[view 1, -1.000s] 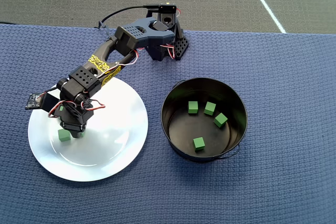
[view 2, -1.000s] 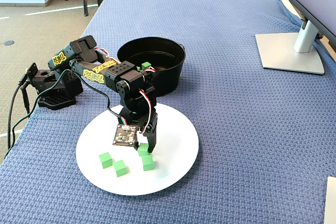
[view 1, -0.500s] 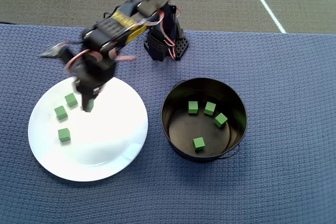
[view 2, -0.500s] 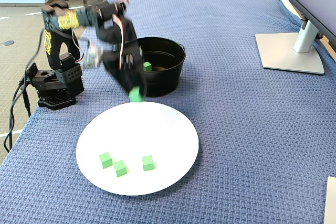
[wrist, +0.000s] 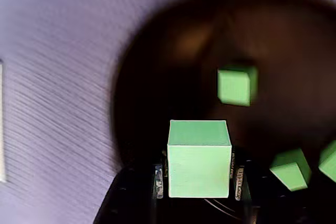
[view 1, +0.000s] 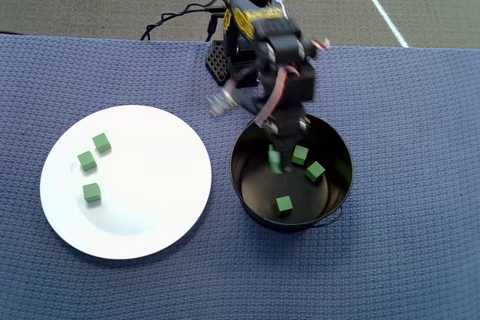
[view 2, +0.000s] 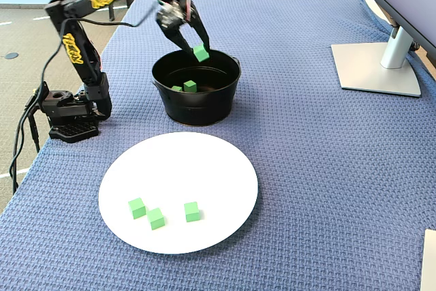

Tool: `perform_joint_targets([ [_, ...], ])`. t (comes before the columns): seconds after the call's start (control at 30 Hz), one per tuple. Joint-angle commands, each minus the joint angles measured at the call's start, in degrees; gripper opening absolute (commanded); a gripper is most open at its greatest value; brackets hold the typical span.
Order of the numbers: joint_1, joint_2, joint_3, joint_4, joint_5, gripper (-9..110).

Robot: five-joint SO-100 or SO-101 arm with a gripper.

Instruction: Pick up the green cubes from the white plate and place them in the black recipient

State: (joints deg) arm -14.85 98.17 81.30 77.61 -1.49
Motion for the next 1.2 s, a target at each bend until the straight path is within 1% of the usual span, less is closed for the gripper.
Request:
perform_joint_targets([
  [0.0, -6.59, -2.2, 3.69, -5.71, 2.72, 0],
  [0.03, -6.77, -1.76, 4.57, -6.42, 2.9, 0],
  [0.07, -6.68, -1.67, 4.57, -6.24, 2.46, 7],
  [0.1, -6.68, -1.67, 3.87, -5.36, 0.79, 22],
  [0.13, -6.33, -1.76, 3.08, -4.48, -0.53, 32],
  [0.23, -2.55, -1.32, -0.44, -1.85, -2.02, 39],
  [0.33, 4.22, -1.05, -6.77, 1.23, -4.75, 40],
  [0.4, 9.93, -2.02, -12.22, 3.96, -6.94, 38],
  [0.47, 17.05, -2.99, -15.82, 5.45, -8.79, 32],
  [0.53, 25.22, -4.75, -17.67, 6.42, -11.78, 34],
  [0.63, 38.14, -9.32, -17.14, 4.31, -16.79, 37],
  [0.77, 51.42, -19.6, -19.25, -0.18, -19.78, 34],
  [0.97, 60.03, -32.87, -24.96, -2.64, -22.41, 30],
  [1.17, 62.4, -43.59, -37.0, 0.97, -27.95, 28],
])
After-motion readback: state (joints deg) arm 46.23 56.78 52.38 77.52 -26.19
